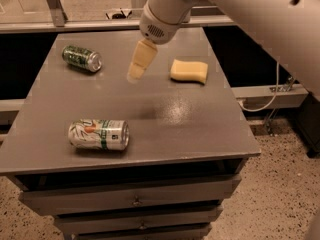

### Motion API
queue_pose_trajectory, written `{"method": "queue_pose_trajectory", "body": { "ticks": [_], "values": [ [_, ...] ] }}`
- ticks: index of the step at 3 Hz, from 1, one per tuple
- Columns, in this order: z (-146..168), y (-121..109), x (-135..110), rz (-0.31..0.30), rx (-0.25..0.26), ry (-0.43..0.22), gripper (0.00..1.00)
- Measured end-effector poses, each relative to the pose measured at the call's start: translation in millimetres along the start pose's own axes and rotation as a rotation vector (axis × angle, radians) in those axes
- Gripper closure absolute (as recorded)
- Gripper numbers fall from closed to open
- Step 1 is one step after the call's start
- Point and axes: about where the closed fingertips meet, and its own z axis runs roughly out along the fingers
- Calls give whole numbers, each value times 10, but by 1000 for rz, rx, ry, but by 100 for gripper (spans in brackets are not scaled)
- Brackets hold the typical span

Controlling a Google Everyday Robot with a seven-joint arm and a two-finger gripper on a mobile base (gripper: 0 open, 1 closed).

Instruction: Place green can upright

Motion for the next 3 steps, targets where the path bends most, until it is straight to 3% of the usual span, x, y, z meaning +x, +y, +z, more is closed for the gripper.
{"method": "queue_pose_trajectory", "body": {
  "ticks": [2,3],
  "values": [
    [638,-338,-932,94,-48,-134,0],
    [918,-457,-1213,159,-62,-161,0]
  ]
}}
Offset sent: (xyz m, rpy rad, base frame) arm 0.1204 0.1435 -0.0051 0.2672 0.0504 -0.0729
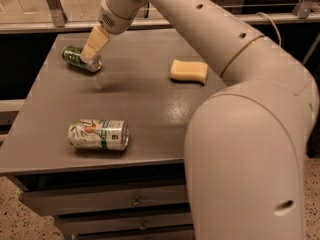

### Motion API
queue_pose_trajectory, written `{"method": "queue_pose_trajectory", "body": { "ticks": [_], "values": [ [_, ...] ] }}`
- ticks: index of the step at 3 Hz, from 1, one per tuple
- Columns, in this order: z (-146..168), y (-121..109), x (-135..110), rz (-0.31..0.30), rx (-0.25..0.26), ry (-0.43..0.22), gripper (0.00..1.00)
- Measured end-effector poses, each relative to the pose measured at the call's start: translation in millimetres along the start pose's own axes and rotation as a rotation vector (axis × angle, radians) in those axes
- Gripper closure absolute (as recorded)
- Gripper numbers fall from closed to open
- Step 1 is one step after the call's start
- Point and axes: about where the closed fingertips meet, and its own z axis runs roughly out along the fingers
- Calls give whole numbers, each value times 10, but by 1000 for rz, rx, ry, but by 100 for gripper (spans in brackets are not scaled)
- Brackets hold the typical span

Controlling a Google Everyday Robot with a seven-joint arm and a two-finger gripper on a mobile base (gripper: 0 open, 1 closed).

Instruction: Place green can upright

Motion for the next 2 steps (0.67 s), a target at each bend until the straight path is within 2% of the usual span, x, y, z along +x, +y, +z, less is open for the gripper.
{"method": "queue_pose_trajectory", "body": {
  "ticks": [1,2],
  "values": [
    [258,-3,-209,37,-9,-1,0],
    [529,24,-356,49,-19,25,0]
  ]
}}
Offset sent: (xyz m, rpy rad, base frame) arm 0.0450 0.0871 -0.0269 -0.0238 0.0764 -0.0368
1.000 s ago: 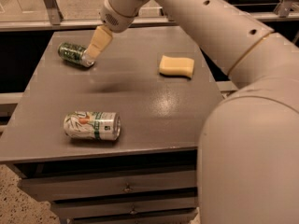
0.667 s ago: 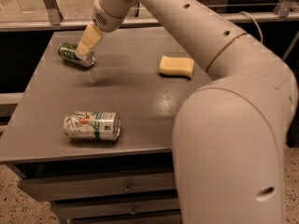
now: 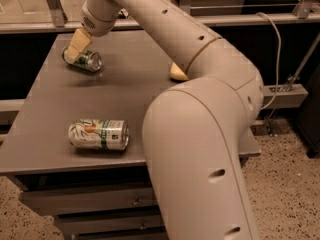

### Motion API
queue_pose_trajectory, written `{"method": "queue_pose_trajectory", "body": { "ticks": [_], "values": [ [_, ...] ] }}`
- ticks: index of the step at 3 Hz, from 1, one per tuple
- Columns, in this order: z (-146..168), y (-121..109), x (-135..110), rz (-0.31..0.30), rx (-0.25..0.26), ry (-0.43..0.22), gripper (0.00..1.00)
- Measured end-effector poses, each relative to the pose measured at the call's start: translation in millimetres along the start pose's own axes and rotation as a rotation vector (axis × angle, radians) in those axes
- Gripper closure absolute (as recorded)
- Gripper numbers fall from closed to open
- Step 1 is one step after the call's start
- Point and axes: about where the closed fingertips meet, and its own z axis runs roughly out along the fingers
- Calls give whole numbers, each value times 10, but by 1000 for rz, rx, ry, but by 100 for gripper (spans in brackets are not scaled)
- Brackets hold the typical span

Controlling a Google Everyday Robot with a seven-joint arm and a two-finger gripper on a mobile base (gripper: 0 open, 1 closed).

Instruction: Place green can upright

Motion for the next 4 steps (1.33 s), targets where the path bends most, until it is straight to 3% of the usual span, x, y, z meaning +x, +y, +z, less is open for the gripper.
{"method": "queue_pose_trajectory", "body": {
  "ticks": [2,4],
  "values": [
    [537,159,-230,-87,-12,121,0],
    [864,209,-101,-135,-25,253,3]
  ]
}}
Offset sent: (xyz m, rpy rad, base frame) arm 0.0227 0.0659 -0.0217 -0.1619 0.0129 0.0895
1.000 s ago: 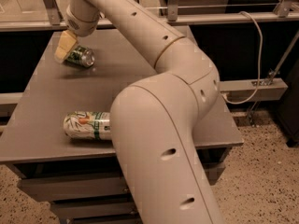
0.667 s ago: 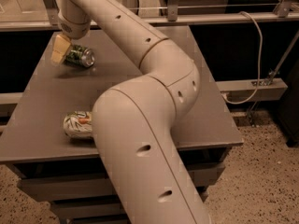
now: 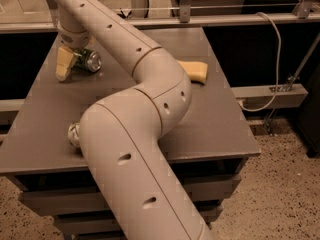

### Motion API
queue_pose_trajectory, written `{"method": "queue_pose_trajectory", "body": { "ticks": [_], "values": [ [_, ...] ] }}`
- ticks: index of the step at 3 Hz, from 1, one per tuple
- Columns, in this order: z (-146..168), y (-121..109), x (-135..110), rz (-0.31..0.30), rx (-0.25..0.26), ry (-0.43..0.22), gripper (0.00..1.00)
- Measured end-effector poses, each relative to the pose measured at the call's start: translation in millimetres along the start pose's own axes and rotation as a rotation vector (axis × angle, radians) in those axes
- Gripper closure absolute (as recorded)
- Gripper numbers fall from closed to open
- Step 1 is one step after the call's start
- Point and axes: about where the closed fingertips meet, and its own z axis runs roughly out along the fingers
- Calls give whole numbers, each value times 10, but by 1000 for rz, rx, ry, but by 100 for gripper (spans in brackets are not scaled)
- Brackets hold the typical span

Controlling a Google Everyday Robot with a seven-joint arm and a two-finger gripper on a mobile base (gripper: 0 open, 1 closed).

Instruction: Place green can upright

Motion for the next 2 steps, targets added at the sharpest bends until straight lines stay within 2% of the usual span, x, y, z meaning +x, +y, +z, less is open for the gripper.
{"method": "queue_pose_trajectory", "body": {
  "ticks": [1,2],
  "values": [
    [44,-19,26,1,-3,25,33],
    [0,-42,12,2,1,24,65]
  ]
}}
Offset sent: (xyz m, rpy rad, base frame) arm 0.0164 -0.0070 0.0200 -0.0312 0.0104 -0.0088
